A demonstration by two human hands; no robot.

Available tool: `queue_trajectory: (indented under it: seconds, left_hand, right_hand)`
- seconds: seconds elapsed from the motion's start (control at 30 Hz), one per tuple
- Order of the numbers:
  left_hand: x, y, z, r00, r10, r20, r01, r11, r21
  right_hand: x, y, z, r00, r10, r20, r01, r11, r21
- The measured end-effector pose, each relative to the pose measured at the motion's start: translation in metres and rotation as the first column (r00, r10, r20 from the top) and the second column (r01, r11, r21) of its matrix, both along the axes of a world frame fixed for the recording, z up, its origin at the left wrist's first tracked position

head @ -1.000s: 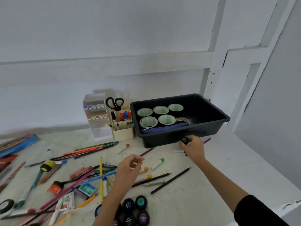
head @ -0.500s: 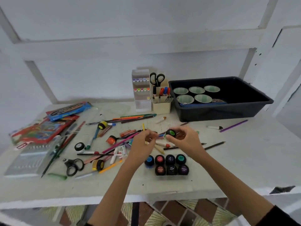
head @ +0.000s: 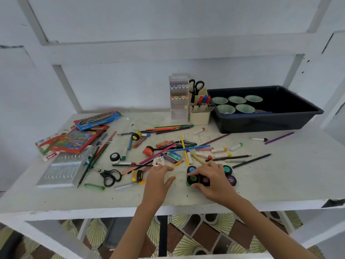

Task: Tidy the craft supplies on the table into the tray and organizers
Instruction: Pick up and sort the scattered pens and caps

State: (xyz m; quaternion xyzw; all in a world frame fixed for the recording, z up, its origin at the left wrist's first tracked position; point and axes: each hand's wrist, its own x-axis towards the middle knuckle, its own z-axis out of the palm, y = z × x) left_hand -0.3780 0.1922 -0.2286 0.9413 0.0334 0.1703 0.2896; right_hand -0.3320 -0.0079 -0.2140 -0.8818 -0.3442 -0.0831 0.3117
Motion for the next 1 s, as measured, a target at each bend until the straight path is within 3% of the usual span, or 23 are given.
queue_trajectory:
  seconds: [0.13, 0.33, 0.53, 0.77, 0.87, 1.0]
  left_hand:
    - [-0.005, -0.001, -0.008, 0.999, 0.009, 0.036, -0.008, 0.999, -0.032]
    - [-0.007, -0.003, -0.013, 0.998, 0.008, 0.069, -0.004, 0.999, -0.049]
    - [-0.007, -0.002, -0.015, 0.993, 0.003, 0.117, 0.001, 0.999, -0.036]
    - [-0.005, -0.001, -0.017, 0.991, 0.012, 0.133, -0.018, 0.999, 0.044]
    - [-0.007, 0.004, -0.010, 0.981, 0.038, 0.192, -0.039, 0.999, 0.000]
    - [-0.005, 0.026, 0.009, 0.960, 0.084, 0.267, -0.068, 0.995, -0.068]
  right_hand:
    - [-0.002, -0.001, -0.006, 0.987, -0.009, 0.163, 0.027, 0.994, -0.108]
    - [-0.015, -0.001, -0.012, 0.948, -0.075, 0.309, 0.122, 0.983, -0.138]
    - [-0.015, 0.004, -0.011, 0.945, -0.200, 0.260, 0.242, 0.959, -0.144]
    - [-0.016, 0.017, -0.001, 0.918, -0.207, 0.337, 0.321, 0.888, -0.329]
    - [-0.008, 0.030, 0.007, 0.936, -0.238, 0.259, 0.302, 0.920, -0.248]
    - [0.015, 0.068, 0.026, 0.977, -0.160, 0.144, 0.179, 0.975, -0.133]
